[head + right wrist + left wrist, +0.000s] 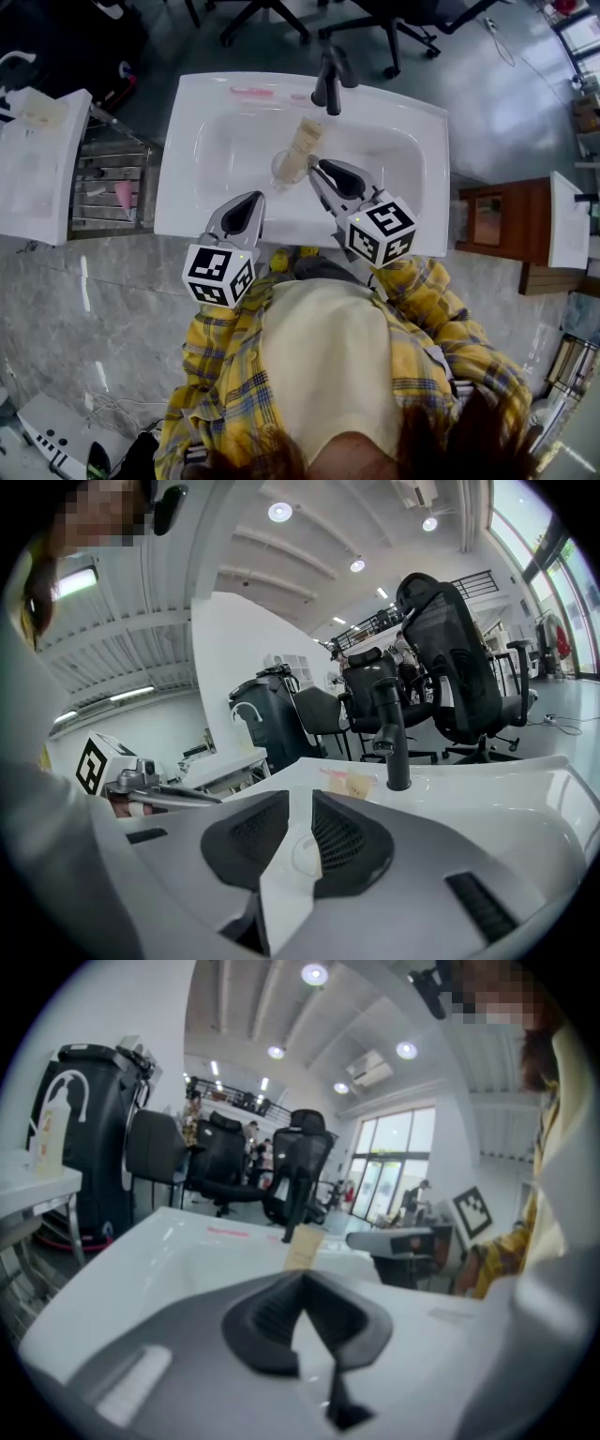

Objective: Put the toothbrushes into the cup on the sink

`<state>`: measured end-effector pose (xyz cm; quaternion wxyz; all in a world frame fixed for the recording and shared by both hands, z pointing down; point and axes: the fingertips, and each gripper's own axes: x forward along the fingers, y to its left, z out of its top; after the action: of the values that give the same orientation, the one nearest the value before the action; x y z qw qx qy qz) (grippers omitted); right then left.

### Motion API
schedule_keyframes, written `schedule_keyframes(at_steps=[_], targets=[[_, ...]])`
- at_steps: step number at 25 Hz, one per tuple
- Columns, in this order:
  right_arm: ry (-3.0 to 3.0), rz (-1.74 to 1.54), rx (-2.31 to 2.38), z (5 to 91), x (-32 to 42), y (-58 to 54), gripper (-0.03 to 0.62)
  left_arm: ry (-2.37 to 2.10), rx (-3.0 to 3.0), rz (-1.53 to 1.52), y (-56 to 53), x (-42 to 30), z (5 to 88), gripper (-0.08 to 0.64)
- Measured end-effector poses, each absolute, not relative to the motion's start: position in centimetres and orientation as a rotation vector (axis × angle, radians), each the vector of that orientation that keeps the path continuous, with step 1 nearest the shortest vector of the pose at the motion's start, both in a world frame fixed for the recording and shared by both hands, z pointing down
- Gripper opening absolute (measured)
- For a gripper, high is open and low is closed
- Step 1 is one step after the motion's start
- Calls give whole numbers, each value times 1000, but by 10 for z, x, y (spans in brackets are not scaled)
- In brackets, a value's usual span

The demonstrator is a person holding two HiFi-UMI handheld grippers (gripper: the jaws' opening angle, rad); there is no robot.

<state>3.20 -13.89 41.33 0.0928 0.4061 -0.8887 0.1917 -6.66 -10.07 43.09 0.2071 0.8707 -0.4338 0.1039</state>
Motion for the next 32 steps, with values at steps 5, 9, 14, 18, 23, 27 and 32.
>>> schedule_keyframes(at_steps=[5, 9, 14, 18, 23, 27, 32], targets=[[-2624, 595, 1225, 413, 32, -133, 44, -1221, 2424, 266, -104, -69, 428, 5], [-2604, 599, 1233, 415, 33, -128, 29, -1233, 2423, 264, -106, -69, 426, 5], [-2564, 612, 1241, 422, 34, -121, 15, -1231, 2421, 265, -105, -68, 426, 5], [-2541, 643, 1244, 427, 36, -118, 14, -1230, 2420, 264, -104, -67, 427, 5], [-2510, 699, 1253, 433, 38, -117, 14, -1220, 2424, 274, -102, -65, 427, 5], [-2500, 692, 1257, 435, 38, -117, 14, -1219, 2425, 278, -102, -64, 427, 5], [-2494, 685, 1246, 435, 37, -116, 14, -1208, 2427, 290, -99, -63, 428, 5]])
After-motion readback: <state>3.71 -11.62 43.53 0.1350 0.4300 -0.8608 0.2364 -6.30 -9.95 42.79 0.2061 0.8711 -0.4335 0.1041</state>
